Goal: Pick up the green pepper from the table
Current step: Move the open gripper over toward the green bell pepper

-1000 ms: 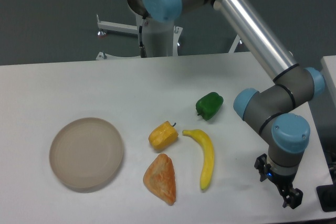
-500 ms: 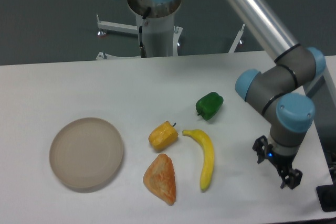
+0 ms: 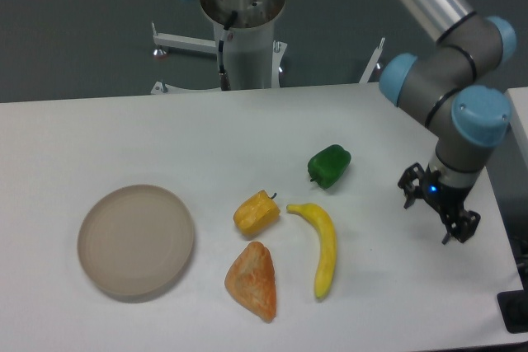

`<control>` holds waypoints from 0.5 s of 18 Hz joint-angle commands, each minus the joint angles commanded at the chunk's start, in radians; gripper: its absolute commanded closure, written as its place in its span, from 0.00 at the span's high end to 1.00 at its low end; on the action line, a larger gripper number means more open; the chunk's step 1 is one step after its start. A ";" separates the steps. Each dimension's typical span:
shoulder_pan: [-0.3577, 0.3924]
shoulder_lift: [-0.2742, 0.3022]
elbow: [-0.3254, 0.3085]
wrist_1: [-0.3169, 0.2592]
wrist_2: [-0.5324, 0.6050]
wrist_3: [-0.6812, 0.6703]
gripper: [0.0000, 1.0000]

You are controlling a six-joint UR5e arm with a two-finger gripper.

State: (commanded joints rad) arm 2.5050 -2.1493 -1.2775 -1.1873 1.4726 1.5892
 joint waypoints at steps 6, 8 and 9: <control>0.047 0.166 -0.250 -0.005 -0.055 -0.026 1.00; 0.072 0.196 -0.330 -0.005 -0.113 -0.072 1.00; 0.086 0.218 -0.365 -0.002 -0.130 -0.096 1.00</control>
State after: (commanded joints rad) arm 2.5908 -1.9315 -1.6425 -1.1889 1.3424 1.4928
